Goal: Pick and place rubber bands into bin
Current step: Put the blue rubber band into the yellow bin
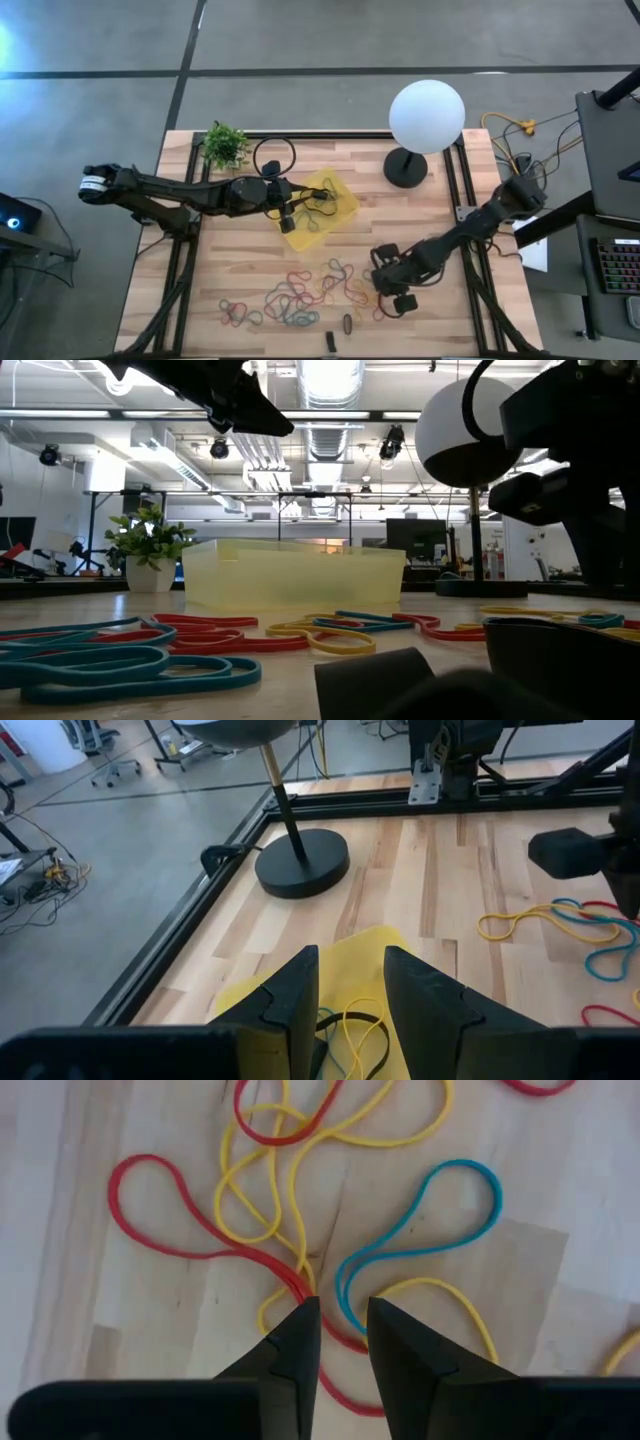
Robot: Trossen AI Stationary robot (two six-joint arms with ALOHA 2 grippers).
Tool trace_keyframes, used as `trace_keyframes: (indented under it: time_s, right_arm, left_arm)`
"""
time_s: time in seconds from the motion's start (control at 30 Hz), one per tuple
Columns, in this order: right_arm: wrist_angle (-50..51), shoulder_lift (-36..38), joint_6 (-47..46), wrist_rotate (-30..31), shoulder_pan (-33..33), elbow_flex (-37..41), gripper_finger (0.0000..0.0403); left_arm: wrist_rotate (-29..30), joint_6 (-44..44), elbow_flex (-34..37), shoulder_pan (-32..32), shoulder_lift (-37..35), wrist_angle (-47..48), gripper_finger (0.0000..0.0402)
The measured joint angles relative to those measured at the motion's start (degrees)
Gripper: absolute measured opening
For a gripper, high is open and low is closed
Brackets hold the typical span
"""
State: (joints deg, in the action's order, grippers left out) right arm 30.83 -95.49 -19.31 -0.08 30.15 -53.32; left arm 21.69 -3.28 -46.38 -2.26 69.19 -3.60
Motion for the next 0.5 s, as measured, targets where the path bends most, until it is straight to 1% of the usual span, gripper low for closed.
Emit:
trace_keyframes:
  time_s: [0.5]
  right_arm:
    - [-1.13,-3.29,-0.15,0.17,-0.02,0.38,0.0072]
  left_arm:
    - [0.0,-0.03,0.03,-0.04,0.0,-0.05,0.0101]
